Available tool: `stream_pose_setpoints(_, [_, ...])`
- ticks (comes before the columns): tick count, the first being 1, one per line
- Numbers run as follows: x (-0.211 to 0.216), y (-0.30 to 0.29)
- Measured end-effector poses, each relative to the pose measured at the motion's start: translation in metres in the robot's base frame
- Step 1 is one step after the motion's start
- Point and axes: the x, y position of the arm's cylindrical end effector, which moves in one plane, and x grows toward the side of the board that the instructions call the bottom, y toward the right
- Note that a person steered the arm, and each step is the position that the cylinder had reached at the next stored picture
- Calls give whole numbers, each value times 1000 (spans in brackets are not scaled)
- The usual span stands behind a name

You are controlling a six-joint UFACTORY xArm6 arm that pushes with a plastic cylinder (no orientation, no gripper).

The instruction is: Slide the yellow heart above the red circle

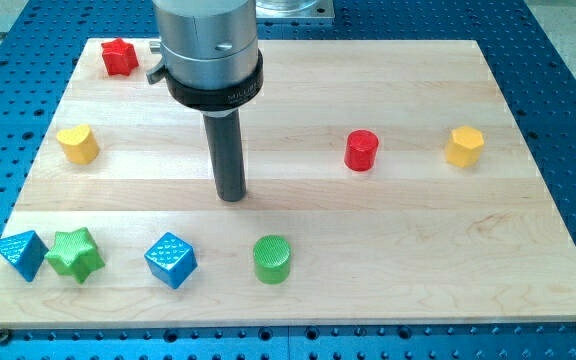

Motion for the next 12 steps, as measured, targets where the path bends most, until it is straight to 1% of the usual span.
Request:
stream_pose_setpoints(1, [0, -42])
stream_pose_setpoints(2, [-1, -165])
stream_pose_setpoints(3, [-9, -242])
stream_pose_setpoints(4, [-64, -230])
stream_pose_setpoints(5, [-83, -166])
stream_pose_setpoints(6, [-72, -64])
stream_pose_setpoints(7, [-87, -84])
stream_pose_setpoints(8, [-97, -144])
stream_pose_setpoints(9, [-85, -215])
stream_pose_setpoints(10, [-64, -239])
stream_pose_setpoints(11, [-44, -173])
stream_pose_setpoints(12, [-43, -87])
